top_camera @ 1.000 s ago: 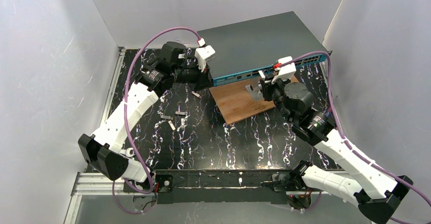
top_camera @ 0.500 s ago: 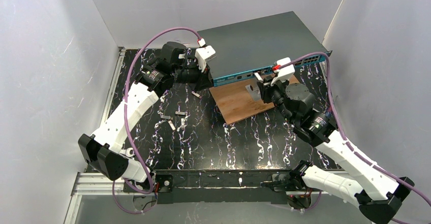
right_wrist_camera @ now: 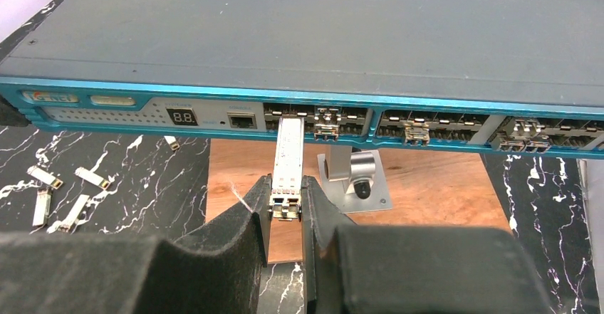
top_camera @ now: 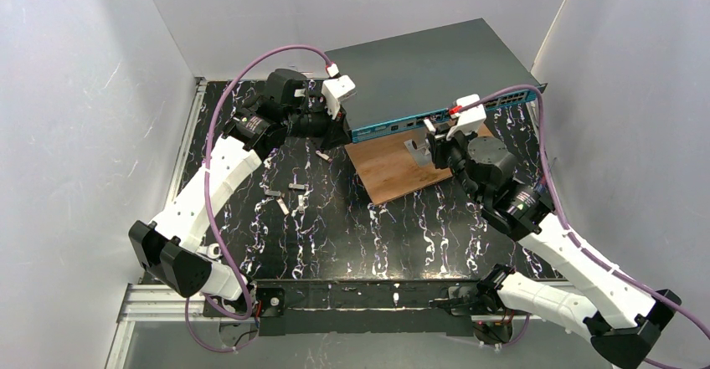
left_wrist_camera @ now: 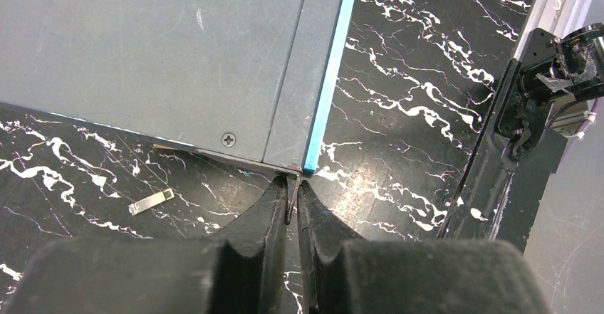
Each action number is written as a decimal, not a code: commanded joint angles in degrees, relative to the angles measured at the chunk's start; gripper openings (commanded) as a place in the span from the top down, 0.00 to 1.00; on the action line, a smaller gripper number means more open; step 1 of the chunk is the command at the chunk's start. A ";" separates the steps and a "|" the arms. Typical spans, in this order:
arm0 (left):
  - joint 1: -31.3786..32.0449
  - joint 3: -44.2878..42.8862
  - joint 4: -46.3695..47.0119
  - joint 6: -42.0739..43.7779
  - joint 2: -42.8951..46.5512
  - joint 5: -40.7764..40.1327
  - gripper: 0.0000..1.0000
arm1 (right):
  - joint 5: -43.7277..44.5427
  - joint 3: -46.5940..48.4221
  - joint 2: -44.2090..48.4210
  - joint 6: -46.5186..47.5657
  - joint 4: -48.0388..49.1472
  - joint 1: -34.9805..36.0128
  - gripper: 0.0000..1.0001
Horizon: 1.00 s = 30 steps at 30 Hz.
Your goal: Insert the plug into the switch port
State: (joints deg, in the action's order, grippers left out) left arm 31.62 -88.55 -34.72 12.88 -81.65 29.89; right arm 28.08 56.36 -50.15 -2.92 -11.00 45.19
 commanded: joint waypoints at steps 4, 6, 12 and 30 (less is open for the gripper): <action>1.26 -0.07 -3.07 -0.58 2.63 3.68 1.00 | 2.77 -0.66 -0.17 -0.07 3.78 0.17 0.99; 1.33 -0.07 -3.07 -0.56 2.61 3.70 1.00 | 3.22 -0.86 -0.11 -0.20 4.28 0.21 0.99; 1.34 0.09 -3.07 -0.47 2.70 3.67 1.00 | 3.50 -1.34 -0.20 -0.51 5.55 0.16 0.99; 1.34 0.00 -3.16 -0.48 2.75 3.67 1.00 | 3.68 -1.20 0.06 -0.42 6.71 0.16 0.99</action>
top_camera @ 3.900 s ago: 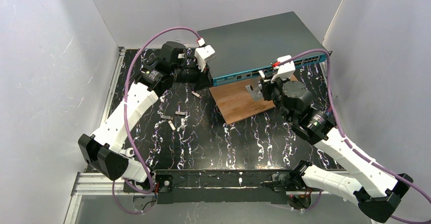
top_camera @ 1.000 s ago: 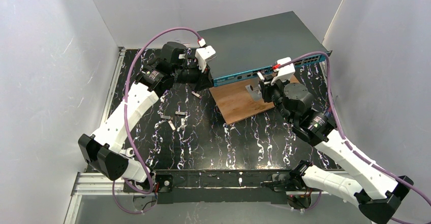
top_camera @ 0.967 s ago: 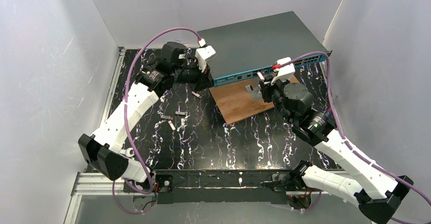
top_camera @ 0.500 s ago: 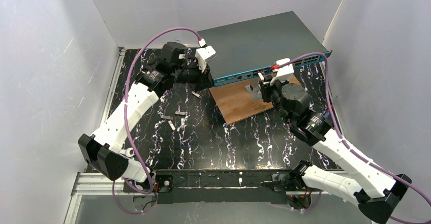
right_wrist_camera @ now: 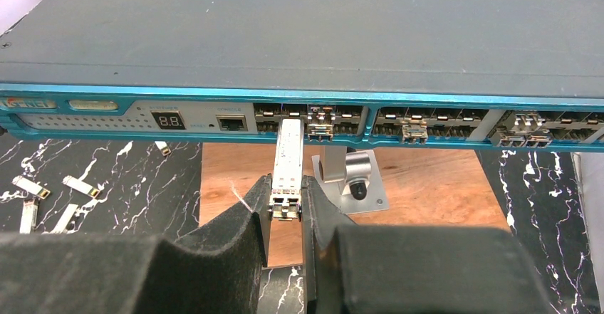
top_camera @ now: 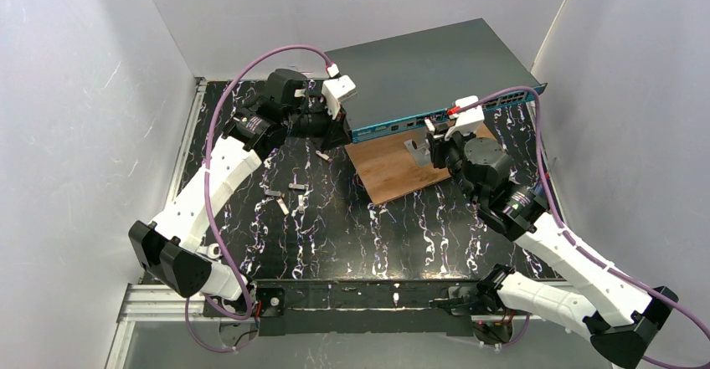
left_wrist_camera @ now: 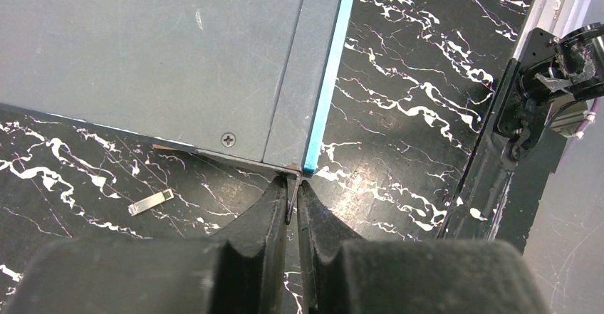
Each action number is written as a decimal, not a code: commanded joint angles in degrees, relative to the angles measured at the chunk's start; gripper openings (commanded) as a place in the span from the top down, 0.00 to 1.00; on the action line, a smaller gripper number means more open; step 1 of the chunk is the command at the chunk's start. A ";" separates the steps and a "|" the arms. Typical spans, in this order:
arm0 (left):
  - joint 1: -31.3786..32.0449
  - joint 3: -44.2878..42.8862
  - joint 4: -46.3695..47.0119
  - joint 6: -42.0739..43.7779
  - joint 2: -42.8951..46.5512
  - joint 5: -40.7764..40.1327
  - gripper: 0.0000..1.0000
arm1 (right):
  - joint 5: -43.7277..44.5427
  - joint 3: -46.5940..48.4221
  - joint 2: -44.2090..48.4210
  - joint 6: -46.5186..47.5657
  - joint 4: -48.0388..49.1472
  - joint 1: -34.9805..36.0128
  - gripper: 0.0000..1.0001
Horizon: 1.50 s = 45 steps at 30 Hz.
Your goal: Insert the plug into the switch port
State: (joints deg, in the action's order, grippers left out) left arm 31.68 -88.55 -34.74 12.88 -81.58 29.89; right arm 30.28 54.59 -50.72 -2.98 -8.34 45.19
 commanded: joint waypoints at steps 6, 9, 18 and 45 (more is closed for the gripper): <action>1.28 0.00 -3.14 -0.54 2.65 3.77 1.00 | 2.41 0.05 1.20 -0.44 5.18 0.16 0.99; 1.28 0.00 -3.14 -0.57 2.63 3.75 1.00 | 2.17 0.14 1.43 -0.36 5.25 0.16 0.99; 1.27 -0.10 -3.25 -0.45 2.46 3.94 1.00 | 2.03 0.30 0.43 -0.27 4.91 0.16 0.99; 1.28 -0.27 -3.49 -0.28 2.56 3.88 1.00 | 2.15 0.32 1.73 -0.90 2.54 0.17 0.99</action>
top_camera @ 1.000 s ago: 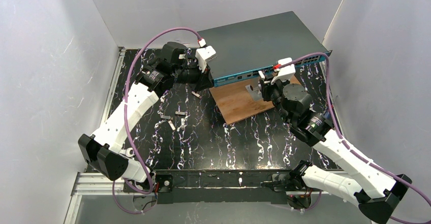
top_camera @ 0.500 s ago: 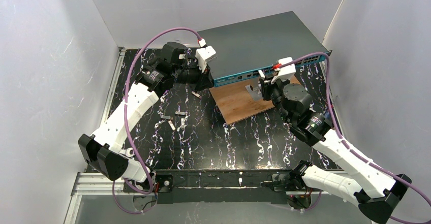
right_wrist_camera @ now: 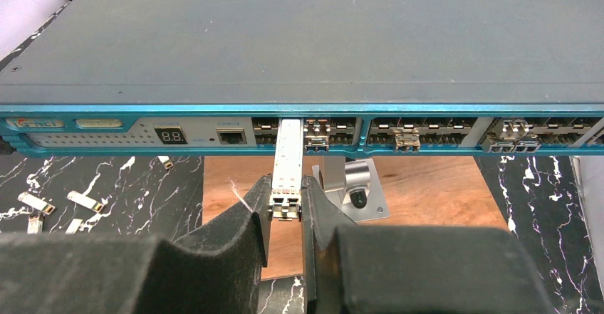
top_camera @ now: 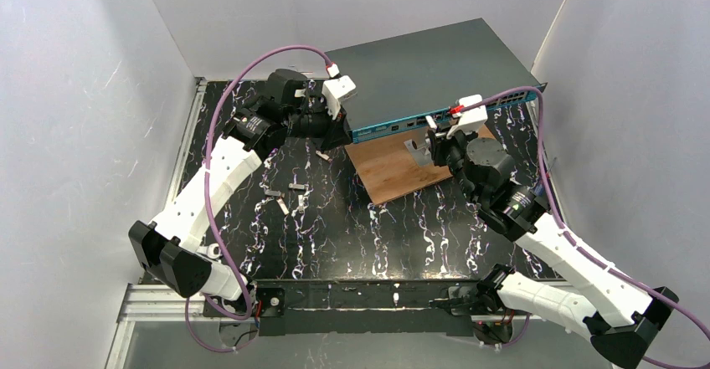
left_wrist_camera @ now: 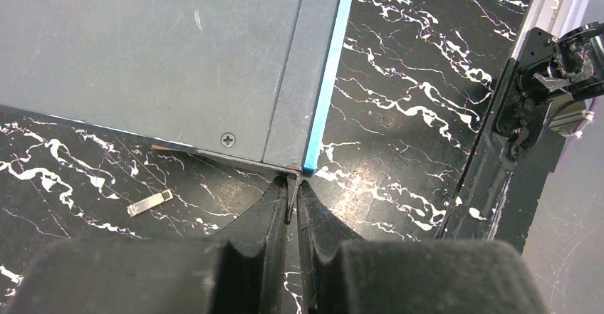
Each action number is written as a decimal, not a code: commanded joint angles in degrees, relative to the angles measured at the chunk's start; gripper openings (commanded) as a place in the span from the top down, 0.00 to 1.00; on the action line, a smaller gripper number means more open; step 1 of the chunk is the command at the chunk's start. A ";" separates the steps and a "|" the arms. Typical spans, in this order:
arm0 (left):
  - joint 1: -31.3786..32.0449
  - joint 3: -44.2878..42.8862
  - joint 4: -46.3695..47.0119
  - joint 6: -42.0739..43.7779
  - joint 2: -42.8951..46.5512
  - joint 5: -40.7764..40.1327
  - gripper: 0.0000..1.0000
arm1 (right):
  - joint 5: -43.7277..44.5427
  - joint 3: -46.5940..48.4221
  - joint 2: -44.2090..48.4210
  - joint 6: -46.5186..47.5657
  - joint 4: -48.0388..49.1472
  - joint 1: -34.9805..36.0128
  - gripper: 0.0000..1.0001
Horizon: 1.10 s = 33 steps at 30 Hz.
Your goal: Insert the plug into the switch port
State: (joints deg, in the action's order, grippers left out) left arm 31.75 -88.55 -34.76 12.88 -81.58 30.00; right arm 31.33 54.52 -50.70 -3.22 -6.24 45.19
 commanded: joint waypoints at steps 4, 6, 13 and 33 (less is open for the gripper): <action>1.21 -0.36 -3.45 -0.29 2.46 3.74 1.00 | 0.62 0.70 2.05 -0.73 -0.95 0.16 0.99; 1.21 -0.47 -3.47 -0.32 2.47 3.75 1.00 | 0.41 0.61 1.88 -0.78 -1.05 0.16 0.99; 1.21 -0.30 -3.47 -0.34 2.53 3.97 1.00 | 1.35 0.28 1.31 -0.99 0.69 0.16 0.99; 1.32 -0.19 -3.46 -0.32 2.66 4.58 1.00 | 2.49 0.28 0.67 -0.74 2.72 0.16 0.99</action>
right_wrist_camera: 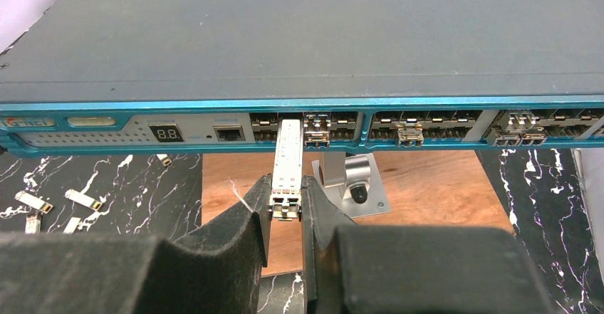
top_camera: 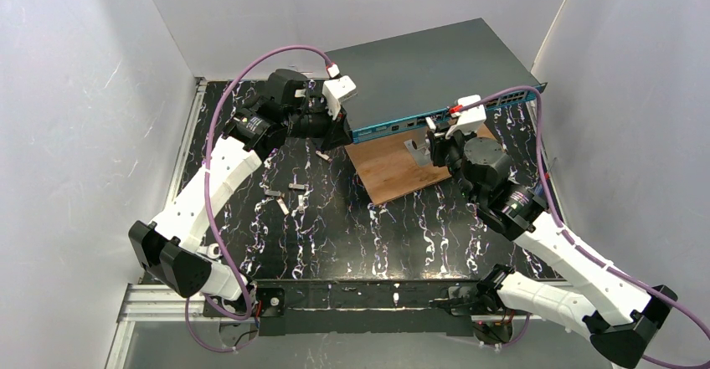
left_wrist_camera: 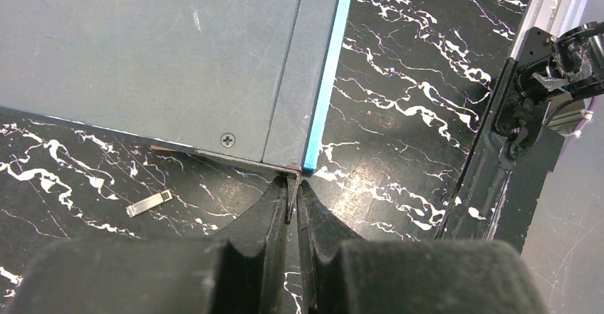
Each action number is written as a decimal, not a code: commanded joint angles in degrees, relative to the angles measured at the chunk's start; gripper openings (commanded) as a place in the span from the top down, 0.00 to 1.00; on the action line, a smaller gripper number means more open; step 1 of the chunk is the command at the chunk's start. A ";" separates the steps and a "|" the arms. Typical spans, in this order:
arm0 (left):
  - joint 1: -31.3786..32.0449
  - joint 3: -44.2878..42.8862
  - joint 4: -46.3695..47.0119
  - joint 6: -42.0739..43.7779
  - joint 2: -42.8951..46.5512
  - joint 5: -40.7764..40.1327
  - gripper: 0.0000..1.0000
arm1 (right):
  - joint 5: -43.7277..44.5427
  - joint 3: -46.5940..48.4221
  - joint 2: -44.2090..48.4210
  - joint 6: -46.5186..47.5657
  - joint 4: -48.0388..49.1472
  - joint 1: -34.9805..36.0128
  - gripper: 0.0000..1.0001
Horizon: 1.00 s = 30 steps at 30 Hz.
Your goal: Insert the plug into the switch port
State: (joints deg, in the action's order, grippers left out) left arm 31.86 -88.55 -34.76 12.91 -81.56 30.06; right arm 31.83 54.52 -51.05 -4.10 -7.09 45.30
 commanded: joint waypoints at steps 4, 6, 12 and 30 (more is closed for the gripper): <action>1.15 -0.23 -3.47 -0.33 2.59 4.64 1.00 | 2.17 0.45 1.04 0.23 2.98 0.05 0.99; 1.19 -0.22 -3.46 -0.32 2.59 4.65 1.00 | 2.18 0.41 0.99 0.23 3.04 0.05 0.99; 1.19 -0.17 -3.45 -0.34 2.68 4.76 1.00 | 1.92 0.91 0.69 0.32 3.37 0.05 0.99; 1.19 -0.45 -3.47 -0.33 2.09 5.25 1.00 | 1.40 2.11 1.12 0.67 2.87 0.05 0.99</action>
State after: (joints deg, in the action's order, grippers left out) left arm 32.01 -88.55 -34.76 12.95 -81.56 30.63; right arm 32.23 54.52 -50.98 -4.05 -7.07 45.30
